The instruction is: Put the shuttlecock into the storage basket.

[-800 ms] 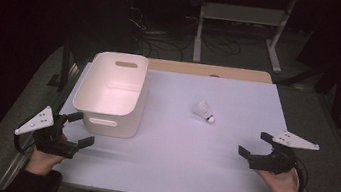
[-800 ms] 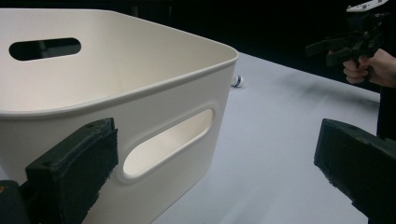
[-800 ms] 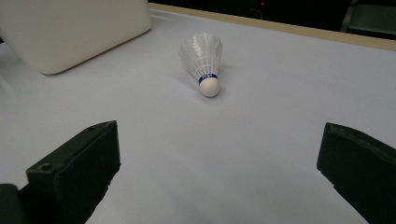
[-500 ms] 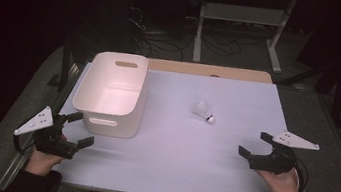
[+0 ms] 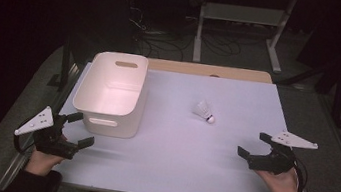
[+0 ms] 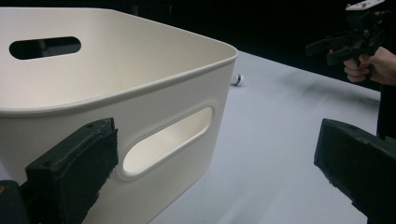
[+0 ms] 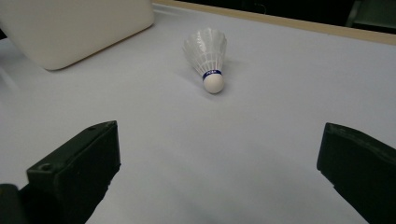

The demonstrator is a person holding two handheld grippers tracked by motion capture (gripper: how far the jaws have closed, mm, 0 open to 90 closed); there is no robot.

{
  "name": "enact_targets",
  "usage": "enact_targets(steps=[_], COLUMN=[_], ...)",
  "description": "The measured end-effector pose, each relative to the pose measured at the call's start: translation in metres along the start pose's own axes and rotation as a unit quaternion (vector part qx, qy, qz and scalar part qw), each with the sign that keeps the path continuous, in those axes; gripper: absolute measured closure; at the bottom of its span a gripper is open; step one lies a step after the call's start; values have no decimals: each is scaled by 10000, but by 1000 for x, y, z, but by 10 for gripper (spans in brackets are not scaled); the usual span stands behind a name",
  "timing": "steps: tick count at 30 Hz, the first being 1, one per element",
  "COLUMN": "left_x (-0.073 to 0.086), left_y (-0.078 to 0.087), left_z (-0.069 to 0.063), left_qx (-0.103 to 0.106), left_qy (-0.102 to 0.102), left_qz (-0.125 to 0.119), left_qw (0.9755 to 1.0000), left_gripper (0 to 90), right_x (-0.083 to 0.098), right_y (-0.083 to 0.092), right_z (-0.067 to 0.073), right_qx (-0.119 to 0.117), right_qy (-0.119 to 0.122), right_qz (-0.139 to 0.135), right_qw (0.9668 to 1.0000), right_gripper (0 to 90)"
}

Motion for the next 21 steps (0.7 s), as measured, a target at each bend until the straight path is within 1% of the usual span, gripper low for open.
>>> enact_targets(steps=[3, 6, 9, 12, 17, 21], left_x=[0, 0, 1, 0, 1, 0], left_y=[0, 0, 0, 0, 0, 0], left_z=[0, 0, 0, 0, 0, 0], left_qx=[-4, -14, -15, -24, -9, -14], left_qy=[-6, -11, -19, -18, -13, -9], left_qz=[8, 14, 23, 19, 25, 12], left_qw=[10000, 10000, 10000, 10000, 10000, 10000], left_gripper=[0, 0, 0, 0, 0, 0], right_x=[-2, -2, -4, -6, -10, -18], right_y=[-2, -4, -5, -7, -9, -10], right_z=[3, 5, 7, 9, 9, 10], right_qx=[-38, -67, -92, -106, -117, -203], right_qy=[39, 47, 5, 38, 69, 95], right_qz=[22, 59, 104, 152, 235, 203], right_qw=[10000, 9999, 9999, 9998, 9996, 9995], right_gripper=[0, 0, 0, 0, 0, 0])
Point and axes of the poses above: each handheld gripper's, and its own axes: y roughly backward along the jaws, x roughly out of its underside, z roughly to its left, the point moved 9 cm from there along -y, roughly forward along the jaws, and after that the axes turned 14 degrees about -z, right-handed, at the moved point
